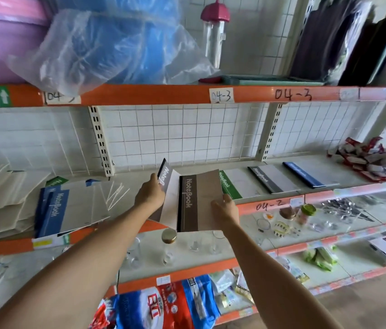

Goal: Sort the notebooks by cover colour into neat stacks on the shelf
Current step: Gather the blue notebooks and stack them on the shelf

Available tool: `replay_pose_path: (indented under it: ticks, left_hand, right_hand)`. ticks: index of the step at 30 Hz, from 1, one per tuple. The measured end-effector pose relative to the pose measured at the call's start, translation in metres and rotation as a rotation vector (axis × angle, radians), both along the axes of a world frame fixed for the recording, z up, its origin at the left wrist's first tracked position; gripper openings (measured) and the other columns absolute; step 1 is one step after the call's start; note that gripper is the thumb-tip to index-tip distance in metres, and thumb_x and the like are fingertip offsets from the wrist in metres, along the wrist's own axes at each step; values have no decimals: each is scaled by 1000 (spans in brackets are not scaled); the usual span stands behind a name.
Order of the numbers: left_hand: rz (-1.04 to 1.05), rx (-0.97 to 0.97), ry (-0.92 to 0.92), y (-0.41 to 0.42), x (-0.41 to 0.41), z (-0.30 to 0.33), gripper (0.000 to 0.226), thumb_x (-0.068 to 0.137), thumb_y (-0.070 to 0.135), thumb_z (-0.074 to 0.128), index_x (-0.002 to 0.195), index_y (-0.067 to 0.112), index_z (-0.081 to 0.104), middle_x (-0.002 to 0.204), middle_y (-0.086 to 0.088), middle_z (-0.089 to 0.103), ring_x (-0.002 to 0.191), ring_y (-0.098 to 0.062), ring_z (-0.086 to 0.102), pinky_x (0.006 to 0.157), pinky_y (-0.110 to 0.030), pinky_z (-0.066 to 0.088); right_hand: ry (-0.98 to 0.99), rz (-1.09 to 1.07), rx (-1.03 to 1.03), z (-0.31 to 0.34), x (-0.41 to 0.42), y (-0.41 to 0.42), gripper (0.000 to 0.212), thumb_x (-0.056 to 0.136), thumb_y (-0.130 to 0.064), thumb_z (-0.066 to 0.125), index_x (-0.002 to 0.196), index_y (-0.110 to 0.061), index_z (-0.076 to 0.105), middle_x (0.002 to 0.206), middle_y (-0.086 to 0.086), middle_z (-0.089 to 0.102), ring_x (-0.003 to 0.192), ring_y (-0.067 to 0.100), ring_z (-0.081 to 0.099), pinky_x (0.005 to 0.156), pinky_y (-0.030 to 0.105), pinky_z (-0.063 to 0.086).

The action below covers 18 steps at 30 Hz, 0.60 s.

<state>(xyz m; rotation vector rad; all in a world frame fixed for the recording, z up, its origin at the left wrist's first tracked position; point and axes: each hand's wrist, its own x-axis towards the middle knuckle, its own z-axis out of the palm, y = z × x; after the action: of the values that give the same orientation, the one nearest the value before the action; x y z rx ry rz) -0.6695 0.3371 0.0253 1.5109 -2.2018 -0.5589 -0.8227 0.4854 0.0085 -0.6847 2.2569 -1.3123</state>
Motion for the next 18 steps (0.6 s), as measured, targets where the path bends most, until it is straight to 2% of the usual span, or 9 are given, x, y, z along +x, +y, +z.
replay_pose_path:
  ticks: [3,6,10,13,16,18]
  left_hand:
    - [-20,0,-8,16,-28,-3,23,100,17,43,122,9,42,117,-22,62,101,-41,61,73,-41,45]
    - [-53,5,-5,31,-58,-8,24,100,13,42,123,9,41,121,-21,58,104,-42,59,75,-42,44]
    - [-101,14,-12,37,-102,-17,30,98,7,42,128,11,41,117,-18,61,102,-39,61,68,-39,42]
    - [-132,26,-5,34,-140,-25,25,97,9,42,122,13,40,112,-18,64,95,-39,62,71,-41,51]
    - [-166,44,-2,33,-185,-28,22,100,14,42,121,11,40,116,-19,63,100,-39,62,70,-39,44]
    - [-177,70,-2,32,-216,-30,24,101,16,42,124,11,40,119,-20,61,103,-39,61,71,-39,42]
  right_hand:
    - [-28,-48,-3,-7,-23,19,28,84,-13,53,110,-11,60,107,16,67,99,35,61,86,38,52]
    - [-55,-80,-9,-12,-46,28,31,83,-12,53,113,-12,60,105,15,68,96,34,63,84,37,53]
    - [-55,-126,-22,-13,-82,35,28,79,-17,51,105,-12,58,98,14,67,90,35,63,84,47,55]
    - [-63,-148,-6,-23,-115,41,27,78,-19,52,103,-13,58,95,14,66,88,34,62,82,45,55]
    - [-66,-197,6,-30,-152,49,42,66,-34,50,103,-16,59,97,13,68,91,34,63,84,45,54]
    - [-46,-198,57,-25,-180,54,47,68,-34,50,109,-14,60,100,13,67,94,33,63,84,41,53]
